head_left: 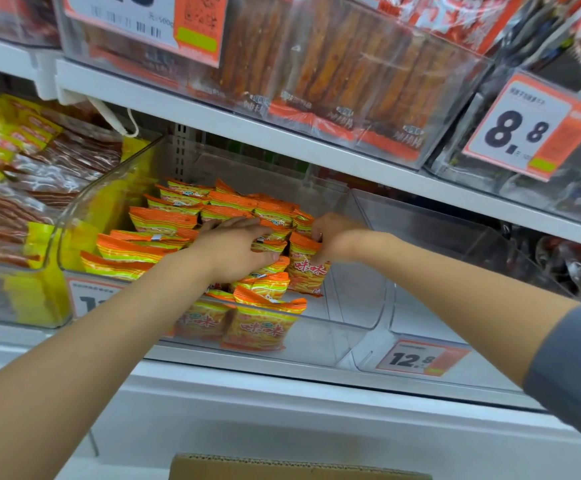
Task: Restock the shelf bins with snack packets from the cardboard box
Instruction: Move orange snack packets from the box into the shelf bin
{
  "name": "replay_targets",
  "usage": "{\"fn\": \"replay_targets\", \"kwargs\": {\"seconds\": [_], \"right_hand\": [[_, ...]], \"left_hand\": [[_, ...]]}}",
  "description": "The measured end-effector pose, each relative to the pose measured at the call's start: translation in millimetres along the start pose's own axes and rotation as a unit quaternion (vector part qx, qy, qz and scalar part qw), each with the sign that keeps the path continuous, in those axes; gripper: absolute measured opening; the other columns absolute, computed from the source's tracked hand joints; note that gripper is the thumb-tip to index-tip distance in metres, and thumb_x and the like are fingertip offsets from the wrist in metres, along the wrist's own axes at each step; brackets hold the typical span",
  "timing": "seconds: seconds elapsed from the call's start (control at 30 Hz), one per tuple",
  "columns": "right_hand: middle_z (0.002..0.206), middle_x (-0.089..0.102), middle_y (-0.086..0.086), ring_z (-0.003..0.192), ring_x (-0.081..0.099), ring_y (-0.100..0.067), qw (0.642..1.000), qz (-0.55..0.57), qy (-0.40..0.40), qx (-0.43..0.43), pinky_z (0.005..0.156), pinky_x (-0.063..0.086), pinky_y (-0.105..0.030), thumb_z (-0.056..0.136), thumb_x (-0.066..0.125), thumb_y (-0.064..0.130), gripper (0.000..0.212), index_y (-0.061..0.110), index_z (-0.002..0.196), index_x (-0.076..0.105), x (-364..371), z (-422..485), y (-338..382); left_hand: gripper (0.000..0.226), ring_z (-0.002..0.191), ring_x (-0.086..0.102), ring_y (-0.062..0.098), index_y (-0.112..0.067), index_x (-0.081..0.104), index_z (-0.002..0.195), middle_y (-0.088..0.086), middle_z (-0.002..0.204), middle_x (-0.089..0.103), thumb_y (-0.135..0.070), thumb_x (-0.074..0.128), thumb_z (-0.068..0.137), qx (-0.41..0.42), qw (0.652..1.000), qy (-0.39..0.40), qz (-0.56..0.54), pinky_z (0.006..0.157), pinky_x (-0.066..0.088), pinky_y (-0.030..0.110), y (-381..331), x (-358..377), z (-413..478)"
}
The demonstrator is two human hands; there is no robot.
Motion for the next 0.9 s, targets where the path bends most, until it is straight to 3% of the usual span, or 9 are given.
{"fn": "replay_targets", "kwargs": {"seconds": [0.13,0.2,0.27,0.4,0.5,0.6,0.77,0.83,0.9], "right_hand": [[0.116,0.062,-0.01,0.101,0.062,-0.025,1.0,0.014,-0.02,0.003,0.074,0.05,-0.031,0.087,0.07,0.021,0.032,0.006,0.115,0.064,-5,-9,1],[0.115,0.062,-0.008,0.1,0.061,-0.025,0.998,0.036,-0.042,-0.008,0.074,0.051,-0.031,0.087,0.069,0.018,0.03,0.008,0.115,0.064,-4,-17,1],[0.108,0.062,-0.005,0.096,0.061,-0.023,0.992,0.097,-0.083,-0.024,0.069,0.044,-0.027,0.085,0.069,0.015,0.027,0.011,0.111,0.065,0,-27,0],[0.09,0.063,0.003,0.086,0.061,-0.02,0.964,0.192,-0.172,-0.059,0.075,0.053,-0.035,0.081,0.068,0.014,0.013,0.019,0.092,0.067,8,-63,3],[0.077,0.058,0.008,0.078,0.058,-0.018,0.939,0.24,-0.23,-0.083,0.072,0.052,-0.038,0.08,0.063,0.011,0.012,0.022,0.08,0.063,22,-105,5],[0.072,0.056,0.005,0.071,0.055,-0.018,0.916,0.295,-0.263,-0.072,0.067,0.047,-0.034,0.079,0.064,0.011,0.009,0.019,0.079,0.061,49,-155,4],[0.069,0.057,0.01,0.066,0.053,-0.013,0.919,0.384,-0.078,-0.049,0.065,0.046,-0.03,0.083,0.066,0.012,0.007,0.019,0.081,0.064,144,-224,-3],[0.073,0.056,0.013,0.07,0.053,-0.009,0.921,0.384,0.021,-0.056,0.062,0.042,-0.014,0.087,0.067,0.013,0.005,0.017,0.09,0.066,188,-248,0],[0.082,0.06,0.013,0.077,0.056,-0.005,0.916,0.386,0.097,-0.049,0.064,0.041,-0.01,0.089,0.067,0.018,0.009,0.017,0.097,0.067,230,-260,3]], "left_hand": [[0.059,0.149,0.01,0.017,-0.038,0.034,0.147,-0.008,0.162,0.015,-0.061,0.042,0.093,-0.003,1.0,-0.011,-0.014,0.12,0.003,0.047,1,-2,1],[0.055,0.148,0.017,0.018,-0.036,0.043,0.142,-0.006,0.159,0.024,-0.059,0.047,0.092,-0.003,0.999,-0.022,-0.029,0.12,0.008,0.048,0,-4,-2],[0.049,0.14,0.034,0.02,-0.034,0.053,0.135,-0.004,0.15,0.042,-0.056,0.052,0.091,0.005,0.998,-0.049,-0.048,0.117,0.023,0.049,-5,-7,-10],[0.026,0.106,0.06,0.018,-0.027,0.066,0.112,-0.005,0.113,0.066,-0.038,0.065,0.089,0.026,0.988,-0.12,-0.099,0.089,0.051,0.039,-24,-16,-44],[0.004,0.083,0.059,0.013,-0.027,0.066,0.092,-0.012,0.089,0.064,-0.028,0.064,0.089,0.036,0.98,-0.17,-0.094,0.071,0.051,0.034,-45,-22,-80],[0.005,0.074,0.057,0.013,-0.028,0.063,0.085,-0.01,0.079,0.062,-0.024,0.063,0.088,0.033,0.982,-0.142,-0.121,0.067,0.048,0.033,-69,-10,-120],[0.003,0.072,0.061,0.023,-0.017,0.066,0.086,0.002,0.081,0.064,-0.018,0.066,0.089,-0.038,0.972,-0.007,-0.23,0.071,0.052,0.04,-74,65,-197],[0.007,0.078,0.062,0.017,-0.021,0.065,0.082,0.0,0.081,0.063,-0.017,0.067,0.088,-0.07,0.97,0.027,-0.23,0.076,0.052,0.037,-59,100,-224],[0.011,0.083,0.063,0.015,-0.028,0.062,0.081,-0.004,0.082,0.064,-0.022,0.067,0.088,-0.106,0.97,0.053,-0.211,0.077,0.052,0.031,-44,126,-243]]}}
Point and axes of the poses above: each hand's wrist, its own z-axis towards the middle knuckle, its own x-axis out of the palm, y = z × x, the point moved 1 cm from there along z, towards the middle knuckle
